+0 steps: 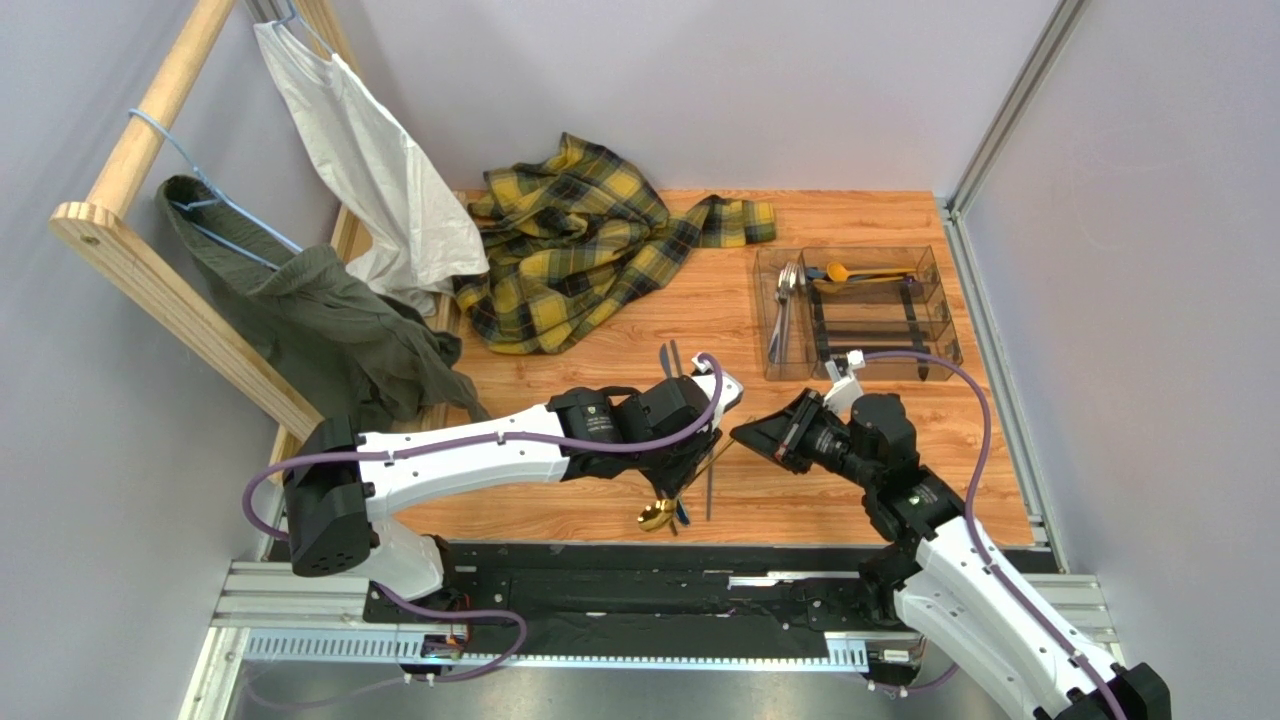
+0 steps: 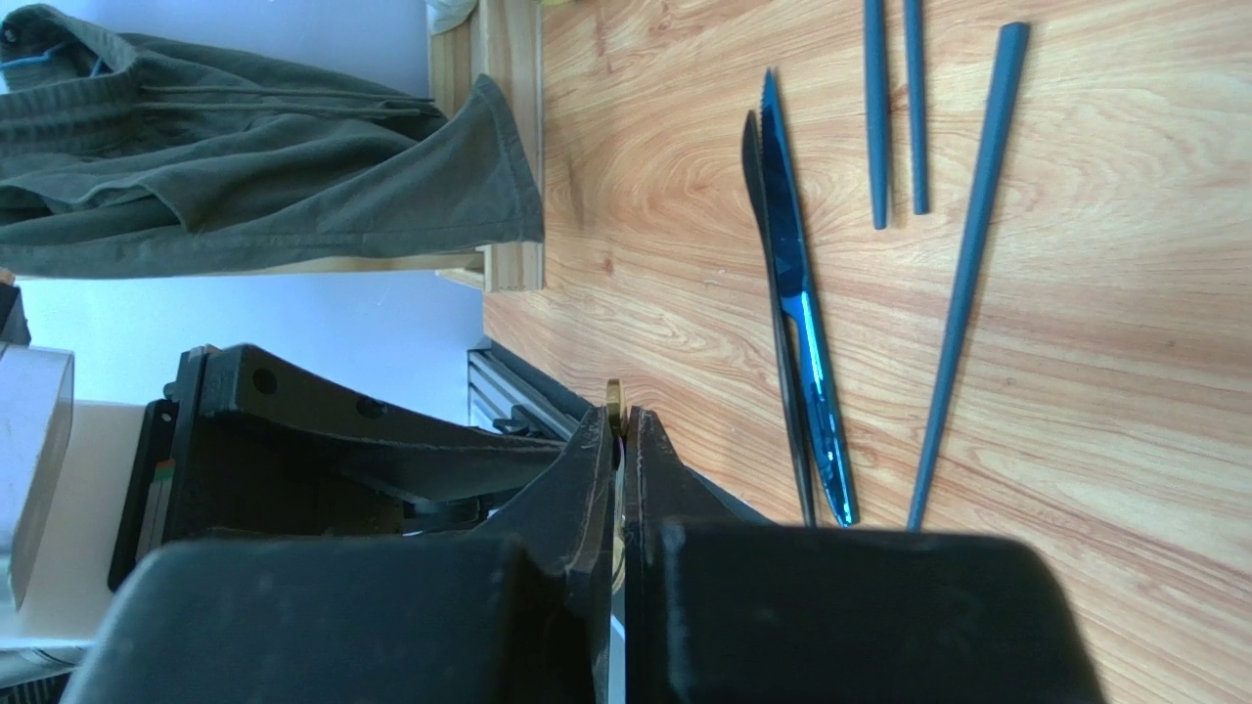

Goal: Sort the eating utensils into containers
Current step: Pick up the spoon from the center of the board.

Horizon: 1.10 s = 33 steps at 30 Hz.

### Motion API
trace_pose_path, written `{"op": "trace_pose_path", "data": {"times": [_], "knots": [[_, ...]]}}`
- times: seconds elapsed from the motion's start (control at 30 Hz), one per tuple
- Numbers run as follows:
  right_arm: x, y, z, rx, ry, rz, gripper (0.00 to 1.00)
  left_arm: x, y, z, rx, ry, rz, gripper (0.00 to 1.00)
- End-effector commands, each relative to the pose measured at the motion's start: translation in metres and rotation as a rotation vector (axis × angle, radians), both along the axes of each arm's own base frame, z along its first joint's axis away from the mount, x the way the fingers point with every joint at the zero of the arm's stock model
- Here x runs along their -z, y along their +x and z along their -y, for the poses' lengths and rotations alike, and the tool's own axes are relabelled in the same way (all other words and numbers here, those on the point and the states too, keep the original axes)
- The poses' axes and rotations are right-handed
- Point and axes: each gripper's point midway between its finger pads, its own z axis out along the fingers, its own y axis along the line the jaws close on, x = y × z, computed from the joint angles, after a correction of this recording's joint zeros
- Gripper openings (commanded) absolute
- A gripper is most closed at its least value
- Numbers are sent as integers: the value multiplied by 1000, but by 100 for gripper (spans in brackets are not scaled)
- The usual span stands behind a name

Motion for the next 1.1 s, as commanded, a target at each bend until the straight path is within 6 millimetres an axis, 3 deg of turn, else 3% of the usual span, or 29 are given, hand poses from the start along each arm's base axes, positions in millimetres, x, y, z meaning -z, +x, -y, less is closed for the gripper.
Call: {"op": "trace_pose_path", "data": {"times": [0.0, 0.07, 0.1, 0.4, 0.73, 1.07], "knots": [[-1, 1, 2, 7, -11, 30, 0, -21, 13, -6, -54, -1, 65, 46], [0, 0, 2, 7, -13, 26, 0, -18, 16, -12, -84, 23, 78, 55], [0, 0, 2, 7, -14, 24, 0, -18, 17, -14, -95, 25, 83, 65], [2, -2, 6, 20, -21, 23, 0, -20, 23, -30, -141, 42, 130, 88], [0, -1, 6, 20, -31, 29, 0, -36, 37, -65, -224, 113, 215, 93], [-8, 2, 8, 23, -58, 46, 0, -42, 43, -108, -278, 76, 118, 93]]}}
